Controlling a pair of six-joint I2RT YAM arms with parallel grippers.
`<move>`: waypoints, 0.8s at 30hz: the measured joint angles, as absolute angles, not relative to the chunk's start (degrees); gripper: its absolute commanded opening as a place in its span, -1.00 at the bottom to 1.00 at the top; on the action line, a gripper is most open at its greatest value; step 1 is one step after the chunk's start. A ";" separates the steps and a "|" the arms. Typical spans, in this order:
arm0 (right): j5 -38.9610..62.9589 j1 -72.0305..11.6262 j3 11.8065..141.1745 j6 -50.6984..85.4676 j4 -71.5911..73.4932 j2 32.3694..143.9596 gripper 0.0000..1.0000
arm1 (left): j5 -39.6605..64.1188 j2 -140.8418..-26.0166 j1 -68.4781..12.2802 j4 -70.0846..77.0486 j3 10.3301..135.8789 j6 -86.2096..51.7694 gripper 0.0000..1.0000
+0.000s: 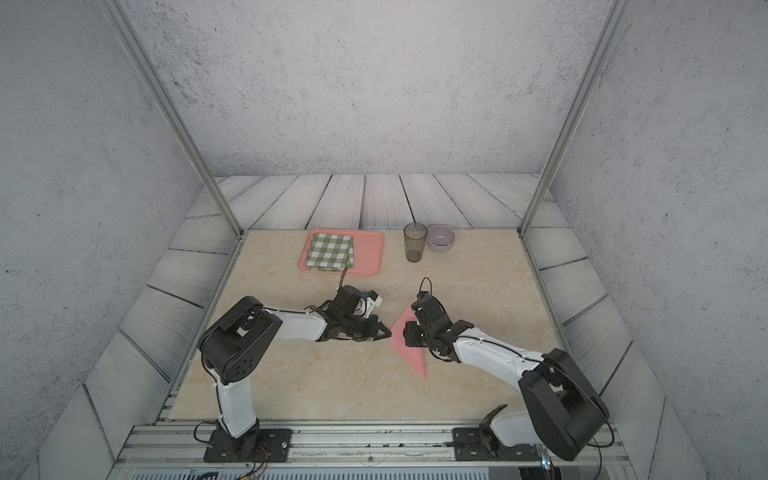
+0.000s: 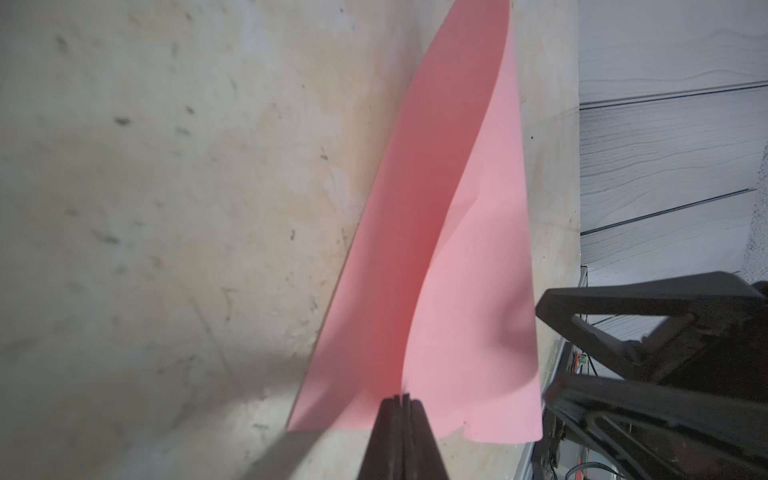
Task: Fold the square paper diagonally
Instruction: Fold the paper at the center of the board.
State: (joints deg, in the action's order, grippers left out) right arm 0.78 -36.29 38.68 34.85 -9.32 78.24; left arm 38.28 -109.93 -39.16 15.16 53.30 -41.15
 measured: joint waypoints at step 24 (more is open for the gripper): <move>-0.14 -36.29 36.03 34.89 -3.42 84.38 -0.18 | 38.65 -112.90 -38.24 13.58 54.92 -40.03 -0.89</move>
State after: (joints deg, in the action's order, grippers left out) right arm -0.14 -36.29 36.03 34.89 -3.42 84.38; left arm 38.65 -112.90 -38.24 13.58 54.92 -40.03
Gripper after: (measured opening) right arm 0.418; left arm 0.051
